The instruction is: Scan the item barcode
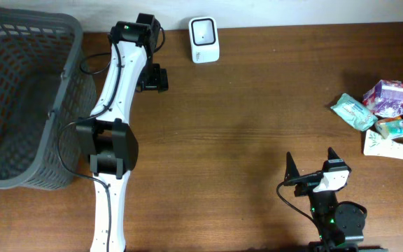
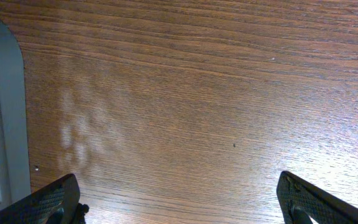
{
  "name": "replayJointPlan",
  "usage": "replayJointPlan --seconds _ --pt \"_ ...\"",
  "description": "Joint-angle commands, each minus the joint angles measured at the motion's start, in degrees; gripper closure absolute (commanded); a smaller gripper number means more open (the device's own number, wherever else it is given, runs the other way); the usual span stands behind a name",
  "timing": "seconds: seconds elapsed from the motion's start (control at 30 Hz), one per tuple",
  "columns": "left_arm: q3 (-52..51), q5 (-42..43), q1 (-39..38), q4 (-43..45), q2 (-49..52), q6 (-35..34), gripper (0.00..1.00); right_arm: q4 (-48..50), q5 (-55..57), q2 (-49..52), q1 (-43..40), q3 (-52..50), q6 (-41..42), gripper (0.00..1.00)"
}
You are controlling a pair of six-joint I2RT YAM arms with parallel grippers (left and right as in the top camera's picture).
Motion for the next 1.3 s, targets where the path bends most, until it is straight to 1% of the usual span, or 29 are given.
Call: replayJointPlan --seconds 0.0,0.3,0.4,0.47,0.53,0.57,0.63,0.7,0.73,0.8,0.87,0.9,0.97,1.03,1.13,1.2,1.27 --pt "-0.13 -0.39 -0.09 -0.07 -0.79 -0.57 0.01 -0.13 0.66 -0.50 0.55 -0.48 0.42 0.01" --pt "-0.13 -0.39 -0.42 -0.07 -0.94 -0.57 0.01 -0.13 0.68 -0.50 0.55 -0.48 0.42 0.01" --pt "-0.13 -1.92 -0.44 0.98 -4.26 -0.57 0.01 -0.11 0.66 -0.50 0.55 -0.48 0.42 0.01" --pt "-0.74 -3.02 -0.72 3.32 -10.23 0.17 0.01 -0.13 0.66 -0.50 0.55 -0.48 0.42 0.01" --pt "-3.21 -3.15 -0.90 3.34 -15.26 0.09 0.01 -0.13 0.66 -0.50 0.55 -0.48 0.42 0.01" --pt "-7.15 -1.70 -0.87 4.42 -19.89 0.07 0.01 -0.11 0.66 -0.50 0.55 -0.48 0.42 0.01" --pt "-20.46 -0.76 -0.90 10.51 -30.01 0.07 0.01 -0.13 0.66 -0.50 0.55 -0.48 0.42 0.01" --pt "-31.02 0.55 -0.96 15.67 -36.72 0.09 0.01 -0.13 0.66 -0.50 0.55 -0.48 0.42 0.01" --pt "-42.21 2.51 -1.70 22.75 -44.37 0.09 0.01 -0.13 0.66 -0.50 0.55 -0.48 0.42 0.01" --pt "-52.19 3.76 -3.19 30.27 -52.00 0.13 0.01 -0.13 0.66 -0.50 0.55 -0.48 0.42 0.01" --pt "-66.71 3.72 -6.58 41.57 -64.50 0.70 0.01 -0.13 0.66 -0.50 0.55 -0.48 0.42 0.01" --pt "-71.06 3.69 -7.87 44.57 -69.00 1.38 0.01 -0.13 0.66 -0.50 0.55 -0.48 0.42 0.01" --pt "-77.83 2.75 -10.60 47.43 -77.00 2.32 0.01 -0.13 0.66 -0.50 0.55 -0.48 0.42 0.01" --pt "-80.39 2.19 -11.69 45.55 -81.66 2.29 0.01 -0.13 0.66 -0.50 0.55 -0.48 0.42 0.01" --pt "-80.43 2.19 -11.67 39.63 -84.37 2.29 0.01 -0.13 0.66 -0.50 0.55 -0.48 0.42 0.01" --pt "-80.72 3.54 -11.78 39.15 -84.85 2.23 0.01 -0.11 0.66 -0.50 0.55 -0.48 0.42 0.01" --pt "-82.42 4.85 -11.78 39.30 -87.38 2.27 0.01 -0.11 0.68 -0.50 0.55 -0.48 0.42 0.01"
